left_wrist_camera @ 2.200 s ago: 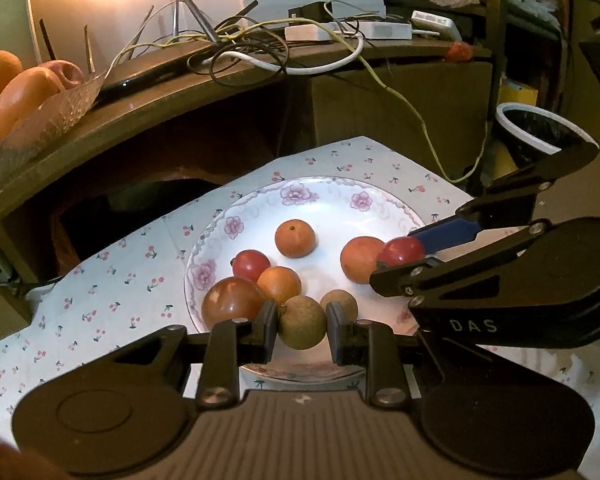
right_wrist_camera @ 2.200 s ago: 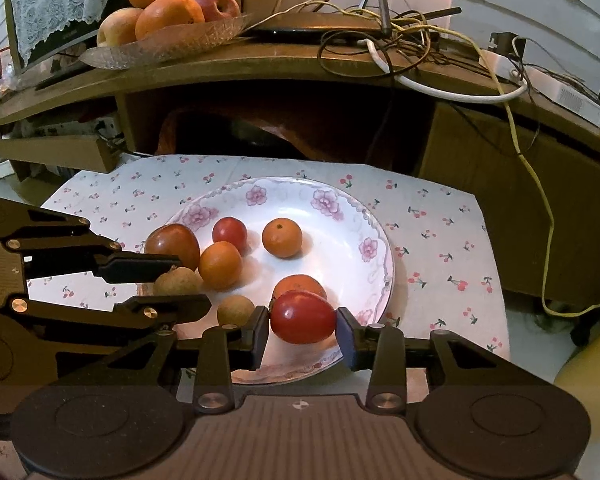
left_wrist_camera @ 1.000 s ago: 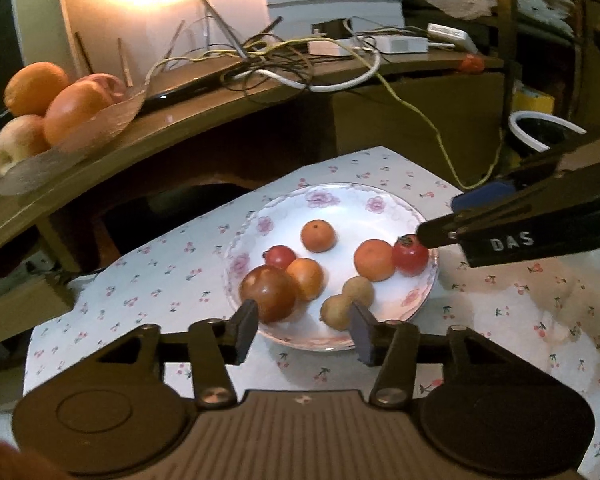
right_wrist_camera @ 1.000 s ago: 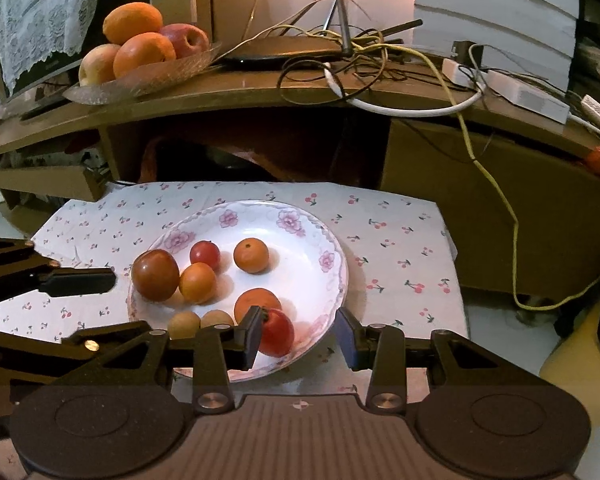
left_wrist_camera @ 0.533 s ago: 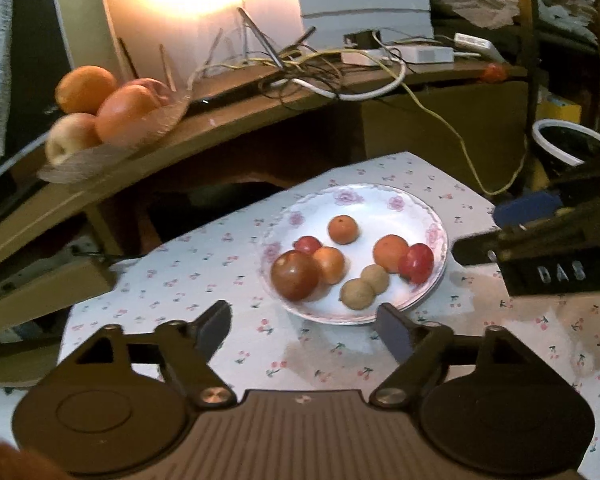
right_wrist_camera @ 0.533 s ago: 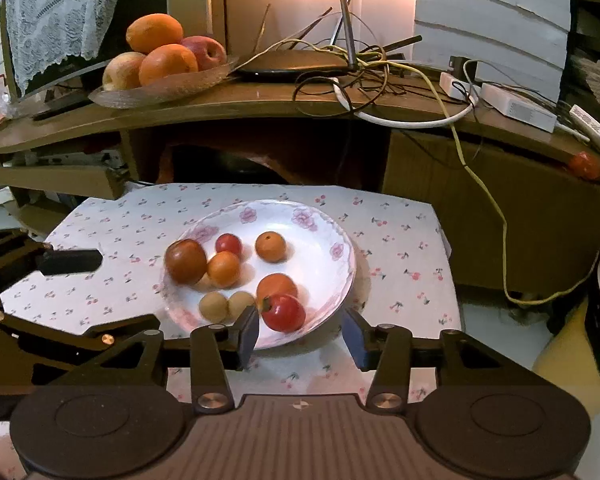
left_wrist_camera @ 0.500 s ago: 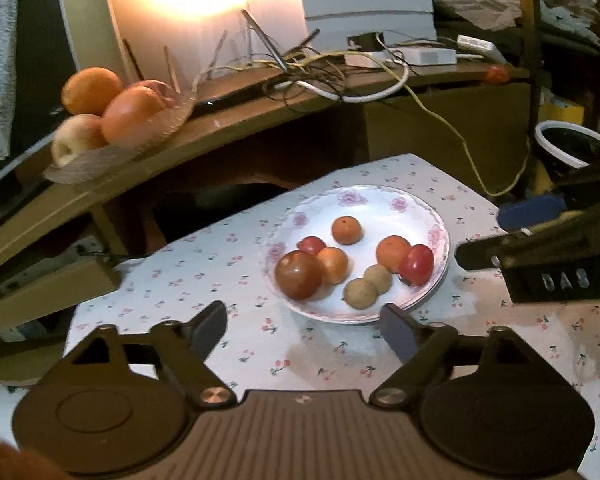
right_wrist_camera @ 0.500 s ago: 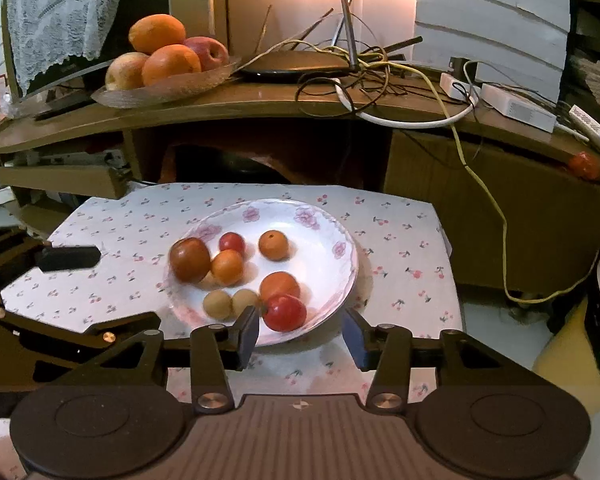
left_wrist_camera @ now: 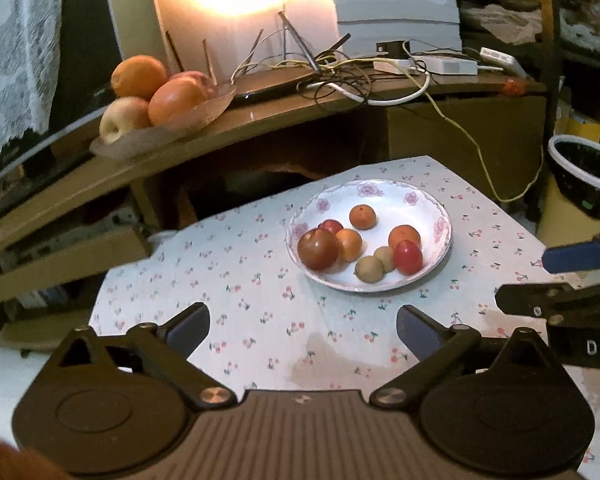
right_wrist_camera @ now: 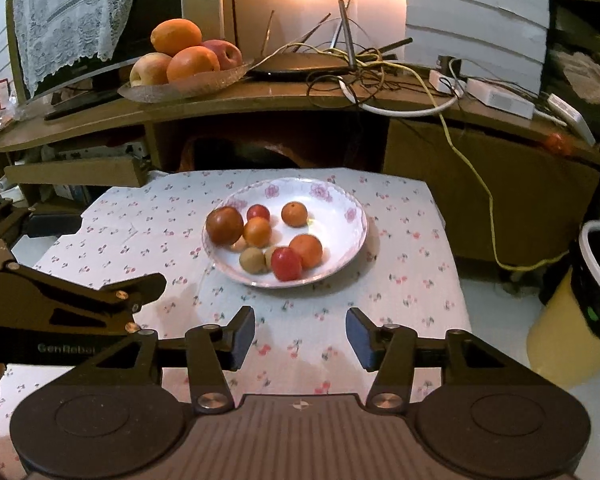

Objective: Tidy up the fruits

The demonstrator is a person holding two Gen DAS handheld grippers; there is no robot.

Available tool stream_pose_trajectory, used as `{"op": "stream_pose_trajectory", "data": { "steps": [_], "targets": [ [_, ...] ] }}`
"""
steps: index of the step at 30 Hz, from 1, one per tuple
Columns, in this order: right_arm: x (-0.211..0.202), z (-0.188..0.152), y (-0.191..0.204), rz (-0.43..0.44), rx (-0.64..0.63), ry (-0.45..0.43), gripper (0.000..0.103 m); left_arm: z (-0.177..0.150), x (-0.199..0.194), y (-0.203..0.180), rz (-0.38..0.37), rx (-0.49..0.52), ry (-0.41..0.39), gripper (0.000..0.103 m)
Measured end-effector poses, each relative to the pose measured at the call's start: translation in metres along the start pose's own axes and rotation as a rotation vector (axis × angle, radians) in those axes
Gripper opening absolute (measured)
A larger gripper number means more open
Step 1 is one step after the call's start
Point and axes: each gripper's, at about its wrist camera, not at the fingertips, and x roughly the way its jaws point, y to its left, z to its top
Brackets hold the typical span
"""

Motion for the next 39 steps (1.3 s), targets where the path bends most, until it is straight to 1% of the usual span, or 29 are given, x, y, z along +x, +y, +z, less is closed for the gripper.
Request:
{"op": "stream_pose_trajectory", "data": {
  "steps": [3, 7, 11, 14, 17, 32, 39],
  "targets": [
    [-0.008, -0.007, 0.004, -0.005, 0.013, 0.001, 0.055, -0.007, -0.005, 0.003, -0.008, -0.037, 0.017, 0.103],
    [-0.018, -0.016, 0.010, -0.009, 0.036, 0.007, 0.056, -0.017, -0.014, 0.005, -0.003, -0.064, 0.030, 0.103],
    [-0.025, -0.023, 0.015, -0.006, 0.047, 0.016, 0.056, -0.027, -0.023, 0.005, 0.003, -0.075, 0.038, 0.103],
    [-0.029, -0.027, 0.020, -0.010, 0.047, 0.020, 0.056, -0.033, -0.028, 0.004, -0.008, -0.083, 0.044, 0.103],
    [-0.033, -0.031, 0.025, -0.012, 0.046, 0.024, 0.056, -0.036, -0.034, 0.002, 0.009, -0.078, 0.047, 0.103],
    [-0.057, -0.045, 0.041, -0.029, 0.033, 0.007, 0.057, -0.055, -0.062, 0.004, 0.019, -0.116, 0.042, 0.103],
    [-0.066, -0.051, 0.046, -0.031, 0.023, 0.001, 0.057, -0.061, -0.072, 0.002, 0.028, -0.118, 0.039, 0.103]
  ]
}}
